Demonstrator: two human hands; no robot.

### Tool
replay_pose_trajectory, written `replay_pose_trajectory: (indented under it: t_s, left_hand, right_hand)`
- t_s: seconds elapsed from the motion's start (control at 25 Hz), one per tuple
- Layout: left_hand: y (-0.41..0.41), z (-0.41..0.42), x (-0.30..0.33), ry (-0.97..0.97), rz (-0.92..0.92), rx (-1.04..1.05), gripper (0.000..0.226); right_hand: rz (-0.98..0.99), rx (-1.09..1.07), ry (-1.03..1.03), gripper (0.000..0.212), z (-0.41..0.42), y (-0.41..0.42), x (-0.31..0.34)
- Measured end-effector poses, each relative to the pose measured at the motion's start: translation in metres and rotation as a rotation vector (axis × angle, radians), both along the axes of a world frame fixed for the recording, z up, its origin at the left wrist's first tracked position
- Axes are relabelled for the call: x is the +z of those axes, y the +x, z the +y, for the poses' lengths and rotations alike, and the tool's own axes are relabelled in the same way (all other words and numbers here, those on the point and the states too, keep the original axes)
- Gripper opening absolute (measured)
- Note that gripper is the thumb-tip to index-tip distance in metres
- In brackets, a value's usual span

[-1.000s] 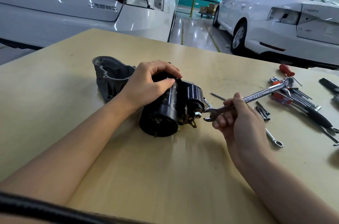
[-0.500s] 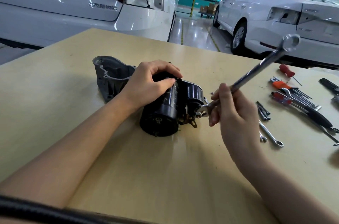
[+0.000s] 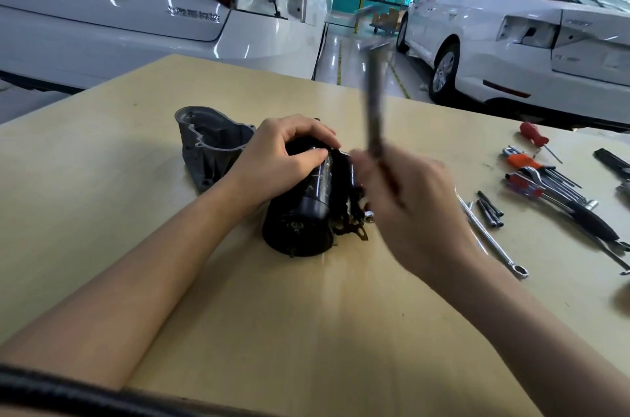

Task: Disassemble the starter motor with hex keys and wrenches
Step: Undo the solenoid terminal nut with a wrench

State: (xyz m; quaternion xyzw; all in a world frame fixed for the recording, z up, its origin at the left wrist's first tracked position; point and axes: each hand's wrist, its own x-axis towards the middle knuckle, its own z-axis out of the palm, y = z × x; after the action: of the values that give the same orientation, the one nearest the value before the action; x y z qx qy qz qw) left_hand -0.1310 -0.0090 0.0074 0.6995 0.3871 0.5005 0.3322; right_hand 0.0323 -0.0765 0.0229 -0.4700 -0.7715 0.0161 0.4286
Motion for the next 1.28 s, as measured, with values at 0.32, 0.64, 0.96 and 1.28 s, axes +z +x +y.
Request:
replay_pose_trajectory:
  t_s: [0.32, 0.64, 0.96, 1.28]
  left_hand:
    - [-0.001, -0.003, 0.002, -0.021, 0.033, 0.01, 0.021]
    - [-0.001, -0.002, 0.002, -0.011, 0.038, 0.004, 0.023]
    - [0.0, 0.001, 0.0, 0.014, 0.036, 0.012, 0.025]
    - [-0.001, 0.001, -0.001, 0.016, 0.001, -0.014, 0.018]
  right_hand:
    - [0.948, -0.079, -0.328, 0.036, -0.01, 0.022, -0.03]
    - [0.843, -0.056, -0.288, 0.035, -0.011, 0.014, -0.031]
    - [0.146, -0.062, -0.058, 0.035, -0.009, 0.001, -0.008]
    - [-0.346, -0.009, -0.084, 0.036, -0.007, -0.02, 0.002]
